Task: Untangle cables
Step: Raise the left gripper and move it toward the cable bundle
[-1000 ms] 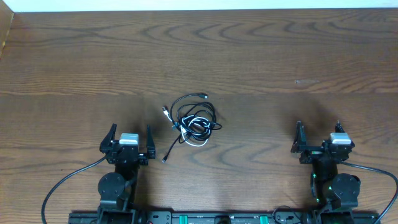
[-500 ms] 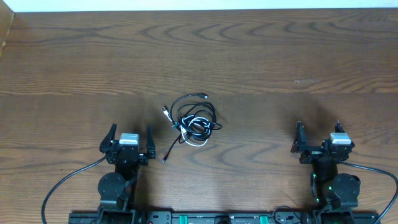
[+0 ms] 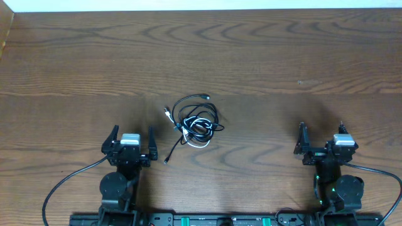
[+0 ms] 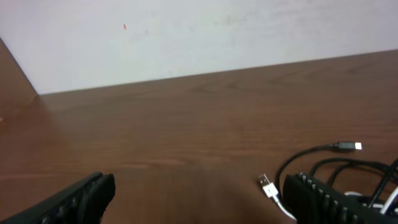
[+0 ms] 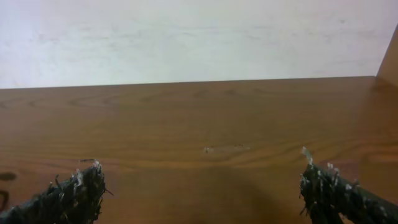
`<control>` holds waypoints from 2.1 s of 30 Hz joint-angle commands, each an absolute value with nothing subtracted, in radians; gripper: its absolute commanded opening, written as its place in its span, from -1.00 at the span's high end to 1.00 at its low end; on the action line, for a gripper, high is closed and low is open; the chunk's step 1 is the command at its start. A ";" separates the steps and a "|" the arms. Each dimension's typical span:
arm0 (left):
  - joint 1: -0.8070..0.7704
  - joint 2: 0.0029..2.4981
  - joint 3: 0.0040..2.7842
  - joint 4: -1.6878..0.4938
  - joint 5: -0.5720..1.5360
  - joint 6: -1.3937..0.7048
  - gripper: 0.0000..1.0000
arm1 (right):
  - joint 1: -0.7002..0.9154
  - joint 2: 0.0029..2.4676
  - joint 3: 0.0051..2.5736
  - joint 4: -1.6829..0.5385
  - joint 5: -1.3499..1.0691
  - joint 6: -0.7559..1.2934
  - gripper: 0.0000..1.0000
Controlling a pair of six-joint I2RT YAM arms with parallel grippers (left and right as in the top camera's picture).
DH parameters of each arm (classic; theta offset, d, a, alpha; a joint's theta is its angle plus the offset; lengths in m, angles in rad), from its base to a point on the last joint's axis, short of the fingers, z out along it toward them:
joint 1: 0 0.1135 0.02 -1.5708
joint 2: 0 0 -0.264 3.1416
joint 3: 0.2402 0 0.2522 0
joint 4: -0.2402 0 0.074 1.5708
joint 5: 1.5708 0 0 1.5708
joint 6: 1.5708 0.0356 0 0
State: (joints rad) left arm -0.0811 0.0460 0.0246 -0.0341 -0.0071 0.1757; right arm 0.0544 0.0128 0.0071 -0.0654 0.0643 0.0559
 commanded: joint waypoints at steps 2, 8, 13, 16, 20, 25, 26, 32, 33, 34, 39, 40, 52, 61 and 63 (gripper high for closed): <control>-0.077 0.110 0.041 -0.071 -0.043 0.150 -0.83 | 0.050 0.008 0.006 -0.069 0.069 0.043 -0.99; -0.077 0.255 0.100 -0.071 -0.043 0.125 -0.85 | 0.050 0.008 0.006 -0.069 0.069 0.043 -0.99; -0.077 0.395 0.158 -0.071 -0.042 0.097 -0.82 | 0.050 0.008 0.006 -0.068 0.069 0.044 -0.99; -0.077 0.473 0.190 -0.071 -0.042 0.091 -0.82 | 0.050 0.008 0.006 -0.069 0.069 0.043 -0.99; -0.077 0.568 0.229 -0.071 -0.041 0.074 -0.83 | 0.050 0.008 0.006 -0.068 0.069 0.044 -0.98; -0.077 0.659 0.264 -0.071 -0.042 0.072 -0.83 | 0.050 0.008 0.006 -0.068 0.069 0.043 -0.99; -0.077 0.675 0.269 -0.071 -0.042 0.068 -0.82 | 0.050 0.008 0.006 -0.068 0.069 0.044 -0.99; -0.077 0.736 0.295 -0.074 -0.041 0.046 -0.82 | 0.050 0.008 0.006 -0.068 0.069 0.043 -0.98; -0.077 0.741 0.298 -0.075 -0.041 0.046 -0.83 | 0.050 0.008 0.006 -0.068 0.069 0.043 -0.98; -0.077 0.745 0.300 -0.075 -0.038 0.041 -0.82 | 0.050 0.008 0.006 -0.068 0.069 0.044 -0.99; -0.077 0.757 0.306 -0.078 -0.035 0.028 -0.83 | 0.050 0.008 0.006 -0.069 0.069 0.043 -0.98; -0.077 0.759 0.309 -0.082 -0.035 0.028 -0.83 | 0.050 0.008 0.006 -0.068 0.069 0.043 -0.99; -0.077 0.799 0.352 -0.138 -0.035 0.013 -0.83 | 0.050 0.008 0.006 -0.069 0.069 0.044 -0.99; -0.077 0.812 0.372 -0.171 -0.034 0.001 -0.83 | 0.050 0.008 0.006 -0.068 0.069 0.043 -0.98; -0.077 0.817 0.374 -0.175 -0.034 0.001 -0.82 | 0.050 0.008 0.006 -0.068 0.069 0.043 -0.99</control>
